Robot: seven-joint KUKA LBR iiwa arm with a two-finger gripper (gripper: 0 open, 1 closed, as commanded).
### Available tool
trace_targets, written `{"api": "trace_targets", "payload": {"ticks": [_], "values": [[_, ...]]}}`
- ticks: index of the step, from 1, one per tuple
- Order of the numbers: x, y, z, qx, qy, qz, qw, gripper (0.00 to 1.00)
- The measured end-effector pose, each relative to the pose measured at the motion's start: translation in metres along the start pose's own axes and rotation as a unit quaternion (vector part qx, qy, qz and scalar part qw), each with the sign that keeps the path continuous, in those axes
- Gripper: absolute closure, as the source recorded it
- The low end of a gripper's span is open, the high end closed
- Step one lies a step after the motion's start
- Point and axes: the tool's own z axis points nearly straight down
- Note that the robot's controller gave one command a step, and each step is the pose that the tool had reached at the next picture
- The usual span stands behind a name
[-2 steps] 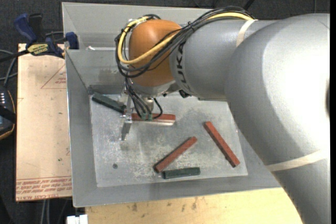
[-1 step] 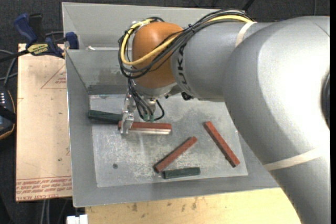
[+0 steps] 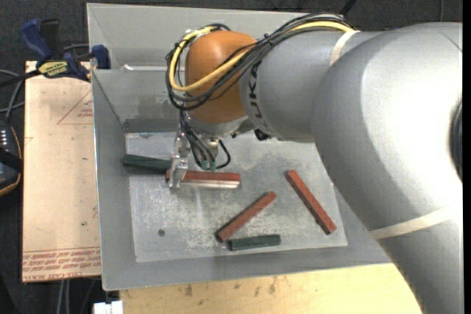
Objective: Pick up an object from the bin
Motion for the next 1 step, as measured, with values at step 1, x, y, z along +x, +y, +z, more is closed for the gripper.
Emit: {"api": "trace_targets", "payload": {"ticks": [1], "values": [[-0.0105, -0.0054, -0.1236, 0.0, -0.0009, -0.028, 0.9996, 1.0]]}}
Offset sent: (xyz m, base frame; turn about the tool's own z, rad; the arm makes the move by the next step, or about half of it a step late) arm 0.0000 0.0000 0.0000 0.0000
